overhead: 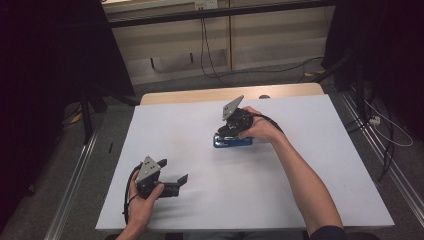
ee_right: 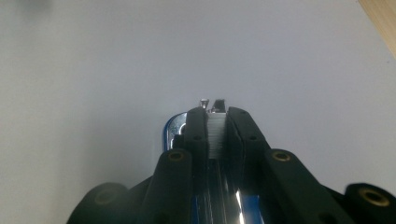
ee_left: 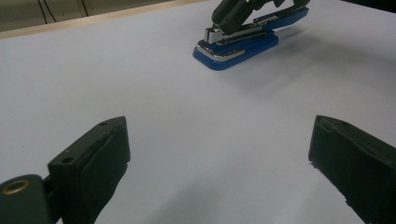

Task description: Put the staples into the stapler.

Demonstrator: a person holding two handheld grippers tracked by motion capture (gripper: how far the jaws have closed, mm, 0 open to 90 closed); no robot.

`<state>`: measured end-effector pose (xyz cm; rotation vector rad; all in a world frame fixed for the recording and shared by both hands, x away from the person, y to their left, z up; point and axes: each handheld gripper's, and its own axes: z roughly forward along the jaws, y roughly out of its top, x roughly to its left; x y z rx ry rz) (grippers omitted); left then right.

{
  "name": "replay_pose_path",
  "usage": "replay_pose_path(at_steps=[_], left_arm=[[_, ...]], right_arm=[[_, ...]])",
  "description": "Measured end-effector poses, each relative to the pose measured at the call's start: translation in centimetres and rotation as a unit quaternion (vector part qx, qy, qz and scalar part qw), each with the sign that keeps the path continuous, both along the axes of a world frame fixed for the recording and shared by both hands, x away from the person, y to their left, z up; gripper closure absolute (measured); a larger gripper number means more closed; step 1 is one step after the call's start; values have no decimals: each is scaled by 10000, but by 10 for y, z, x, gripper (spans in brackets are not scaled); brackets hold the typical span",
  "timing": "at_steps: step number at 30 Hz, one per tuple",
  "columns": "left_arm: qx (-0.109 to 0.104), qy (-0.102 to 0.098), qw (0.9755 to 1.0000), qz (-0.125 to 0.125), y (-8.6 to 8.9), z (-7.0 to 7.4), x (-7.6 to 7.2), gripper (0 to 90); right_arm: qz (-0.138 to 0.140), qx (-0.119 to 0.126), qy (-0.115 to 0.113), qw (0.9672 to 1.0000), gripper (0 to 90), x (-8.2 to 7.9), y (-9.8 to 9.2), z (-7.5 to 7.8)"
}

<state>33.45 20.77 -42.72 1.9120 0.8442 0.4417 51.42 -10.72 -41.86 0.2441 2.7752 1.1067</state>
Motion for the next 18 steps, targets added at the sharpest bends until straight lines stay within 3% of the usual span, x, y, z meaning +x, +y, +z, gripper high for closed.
replay_pose_path(at_steps=[15, 18], left_arm=[[9, 7, 10000, 9, 1, 0, 0, 58], [4, 7, 10000, 2, 1, 0, 0, 58]], right_arm=[[-61, 2, 23, 10000, 775, 1, 4, 1], [-159, 50, 44, 9999, 733, 1, 4, 1]])
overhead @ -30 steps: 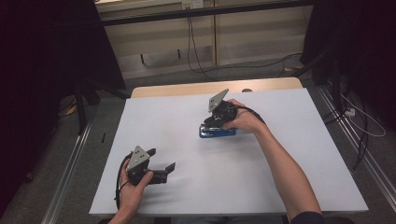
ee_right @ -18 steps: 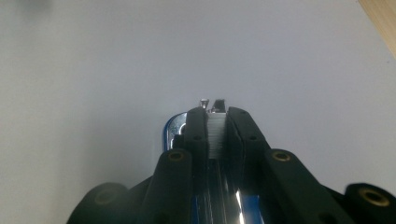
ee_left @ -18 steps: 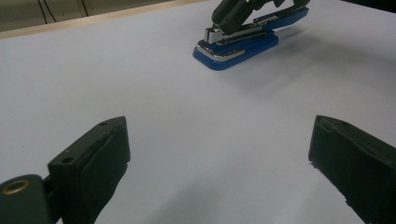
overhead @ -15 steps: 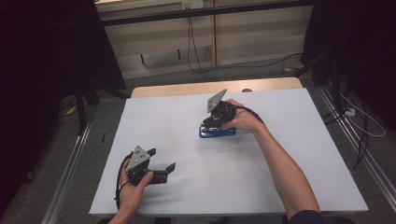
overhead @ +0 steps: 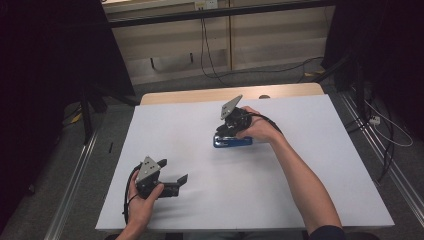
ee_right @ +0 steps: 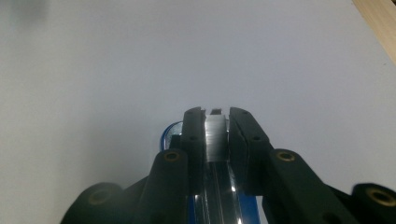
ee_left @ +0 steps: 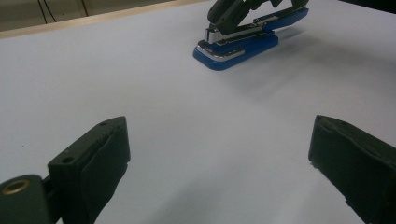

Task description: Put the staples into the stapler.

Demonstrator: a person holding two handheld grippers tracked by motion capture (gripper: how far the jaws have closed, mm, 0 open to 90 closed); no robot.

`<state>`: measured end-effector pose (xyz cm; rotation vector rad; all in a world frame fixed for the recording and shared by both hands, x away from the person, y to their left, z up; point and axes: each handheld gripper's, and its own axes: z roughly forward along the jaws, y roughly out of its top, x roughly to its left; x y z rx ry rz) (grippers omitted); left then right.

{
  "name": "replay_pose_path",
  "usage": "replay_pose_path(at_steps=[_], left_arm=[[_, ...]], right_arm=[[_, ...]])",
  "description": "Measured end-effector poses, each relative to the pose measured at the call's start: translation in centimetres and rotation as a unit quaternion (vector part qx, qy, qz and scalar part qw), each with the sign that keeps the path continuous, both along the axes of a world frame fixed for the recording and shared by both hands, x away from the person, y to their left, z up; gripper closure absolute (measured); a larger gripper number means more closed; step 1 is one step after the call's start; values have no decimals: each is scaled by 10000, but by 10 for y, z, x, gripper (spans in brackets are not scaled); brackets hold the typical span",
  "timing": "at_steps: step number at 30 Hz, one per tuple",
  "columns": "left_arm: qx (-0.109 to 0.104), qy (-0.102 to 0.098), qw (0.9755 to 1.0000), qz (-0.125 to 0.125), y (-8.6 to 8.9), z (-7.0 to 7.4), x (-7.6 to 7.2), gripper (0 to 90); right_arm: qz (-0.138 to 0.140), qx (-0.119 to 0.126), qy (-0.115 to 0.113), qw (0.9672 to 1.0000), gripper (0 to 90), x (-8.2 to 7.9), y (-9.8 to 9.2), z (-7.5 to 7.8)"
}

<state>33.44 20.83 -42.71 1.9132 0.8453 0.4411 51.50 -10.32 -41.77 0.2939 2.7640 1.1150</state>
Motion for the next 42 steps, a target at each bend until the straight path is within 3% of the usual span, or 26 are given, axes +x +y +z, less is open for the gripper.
replay_pose_path(at_steps=[25, 35, 37, 42], left_arm=[[-2, 5, 10000, 0, 0, 0, 0, 58], [-1, 18, 10000, 11, 0, -1, 0, 58], [-3, 15, 10000, 9, -1, -1, 0, 58], [-3, 9, 10000, 10, -1, -1, 0, 58]], right_arm=[[-41, 52, -11, 10000, 774, -2, 2, 2], [-145, 105, 18, 9998, 737, -2, -1, 3], [-244, 238, 19, 9994, 706, -2, -4, 4], [-405, 286, 93, 9987, 625, -5, -7, 1]])
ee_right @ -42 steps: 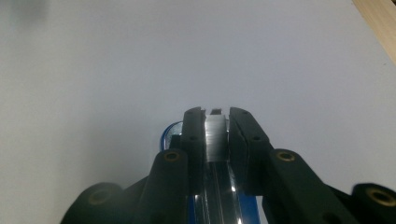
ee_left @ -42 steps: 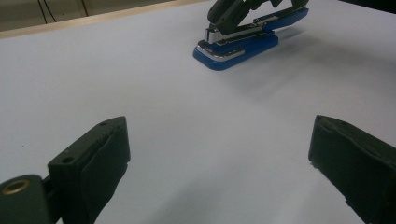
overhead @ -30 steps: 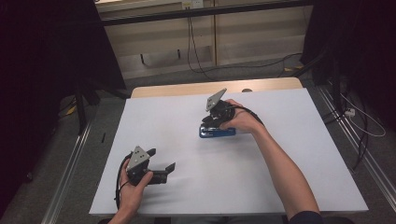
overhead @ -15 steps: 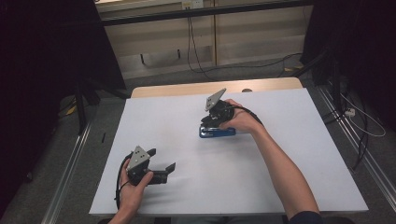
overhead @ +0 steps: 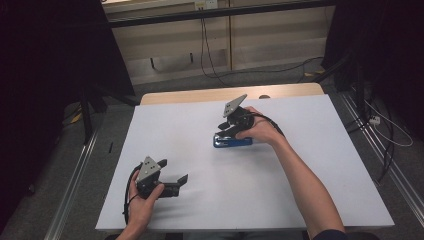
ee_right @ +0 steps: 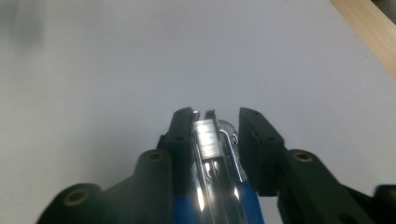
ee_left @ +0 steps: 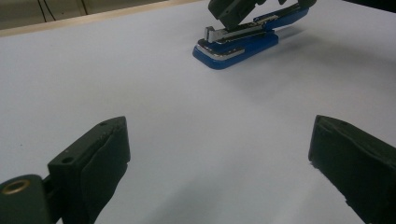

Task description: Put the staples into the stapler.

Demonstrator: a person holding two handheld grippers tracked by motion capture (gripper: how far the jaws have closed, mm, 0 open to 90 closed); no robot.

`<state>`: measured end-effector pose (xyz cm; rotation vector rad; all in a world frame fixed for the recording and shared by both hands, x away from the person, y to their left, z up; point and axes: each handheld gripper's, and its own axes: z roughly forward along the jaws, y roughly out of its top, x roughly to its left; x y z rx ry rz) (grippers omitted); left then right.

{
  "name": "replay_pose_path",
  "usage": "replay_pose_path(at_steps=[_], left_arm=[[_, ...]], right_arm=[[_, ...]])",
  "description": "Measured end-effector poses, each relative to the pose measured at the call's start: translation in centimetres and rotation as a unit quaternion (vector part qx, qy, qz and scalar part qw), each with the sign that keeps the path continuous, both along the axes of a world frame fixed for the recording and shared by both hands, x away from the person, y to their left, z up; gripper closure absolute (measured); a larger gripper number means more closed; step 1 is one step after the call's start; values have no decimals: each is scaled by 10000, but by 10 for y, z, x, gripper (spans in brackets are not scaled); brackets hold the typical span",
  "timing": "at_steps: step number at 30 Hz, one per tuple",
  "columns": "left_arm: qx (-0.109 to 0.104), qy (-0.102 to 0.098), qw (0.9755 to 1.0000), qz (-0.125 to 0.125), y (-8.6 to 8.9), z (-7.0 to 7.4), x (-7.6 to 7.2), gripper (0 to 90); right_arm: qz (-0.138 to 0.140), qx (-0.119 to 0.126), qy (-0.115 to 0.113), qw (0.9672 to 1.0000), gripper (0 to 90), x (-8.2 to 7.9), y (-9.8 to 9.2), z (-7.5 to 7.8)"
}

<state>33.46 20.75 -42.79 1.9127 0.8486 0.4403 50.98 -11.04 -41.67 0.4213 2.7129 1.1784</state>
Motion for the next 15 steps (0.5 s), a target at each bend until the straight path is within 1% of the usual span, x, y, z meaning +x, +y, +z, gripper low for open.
replay_pose_path(at_steps=[2, 3, 4, 6, 8, 9, 14, 15], left_arm=[[-1, 2, 10000, -2, 0, 0, 0, 58], [2, 0, 10000, -2, 0, 0, 0, 57], [0, 0, 10000, -1, 0, 0, 0, 57], [-1, 24, 10000, 25, 0, 0, 0, 58], [31, 13, 10000, 33, 0, 0, 1, 58], [11, 22, 10000, 44, 0, 0, 0, 58], [23, 0, 10000, 58, 0, 0, 0, 58], [24, 2, 10000, 60, 0, 0, 1, 58]], right_arm=[[-96, 50, 1, 9999, 610, -2, -3, -1], [-249, 182, 69, 9995, 562, -4, -6, -2], [-249, 182, 69, 9995, 562, -4, -6, -2], [-456, 269, 83, 9986, 510, -7, -9, -2], [-578, 319, 92, 9978, 459, -10, -13, -2], [-653, 351, 116, 9972, 431, -11, -14, -2], [-882, 487, 88, 9949, 345, -19, -20, -4], [-943, 518, 116, 9941, 319, -21, -20, -4]])
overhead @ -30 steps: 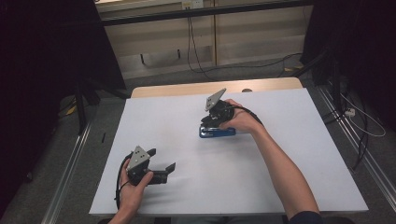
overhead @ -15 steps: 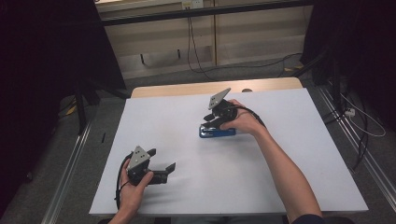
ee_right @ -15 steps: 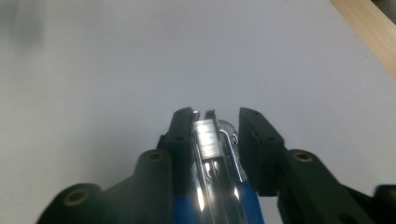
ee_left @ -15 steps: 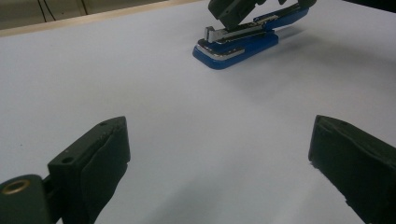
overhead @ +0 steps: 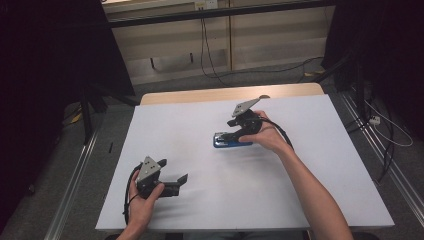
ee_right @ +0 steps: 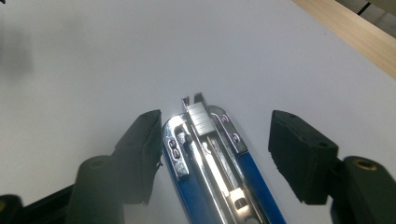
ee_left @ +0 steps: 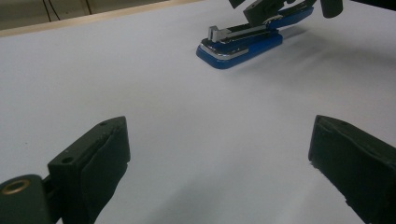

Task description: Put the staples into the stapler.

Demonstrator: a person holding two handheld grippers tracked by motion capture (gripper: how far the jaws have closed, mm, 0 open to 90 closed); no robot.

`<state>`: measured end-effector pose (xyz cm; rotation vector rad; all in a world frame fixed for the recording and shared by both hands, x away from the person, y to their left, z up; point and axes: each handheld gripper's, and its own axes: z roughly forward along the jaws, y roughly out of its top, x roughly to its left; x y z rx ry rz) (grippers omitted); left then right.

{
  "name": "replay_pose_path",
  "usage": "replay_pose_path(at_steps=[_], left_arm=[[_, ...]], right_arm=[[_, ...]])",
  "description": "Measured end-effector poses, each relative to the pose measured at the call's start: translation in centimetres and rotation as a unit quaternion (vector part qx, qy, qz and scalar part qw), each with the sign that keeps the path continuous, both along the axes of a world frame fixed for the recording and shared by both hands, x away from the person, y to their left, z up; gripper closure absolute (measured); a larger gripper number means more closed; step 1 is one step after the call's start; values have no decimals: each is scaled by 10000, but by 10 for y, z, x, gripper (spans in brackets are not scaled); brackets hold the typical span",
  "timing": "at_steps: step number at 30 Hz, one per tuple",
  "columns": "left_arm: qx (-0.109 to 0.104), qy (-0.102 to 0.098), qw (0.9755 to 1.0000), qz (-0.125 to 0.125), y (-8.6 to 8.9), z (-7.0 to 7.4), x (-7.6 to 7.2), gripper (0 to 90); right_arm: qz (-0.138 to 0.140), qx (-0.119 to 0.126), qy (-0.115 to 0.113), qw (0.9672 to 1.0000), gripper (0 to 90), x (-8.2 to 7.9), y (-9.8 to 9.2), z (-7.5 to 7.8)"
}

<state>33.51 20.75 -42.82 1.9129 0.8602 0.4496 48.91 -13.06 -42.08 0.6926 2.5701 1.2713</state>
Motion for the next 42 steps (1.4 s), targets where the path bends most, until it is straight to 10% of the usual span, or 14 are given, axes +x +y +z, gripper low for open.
replay_pose_path(at_steps=[28, 42], left_arm=[[-28, 2, 10000, 47, 0, 0, 1, 57], [-31, -6, 10000, 70, 0, 0, 1, 57]], right_arm=[[-1399, 547, -86, 9886, 61, -29, -36, -4], [-1949, 712, -313, 9777, 49, -44, -54, 1]])
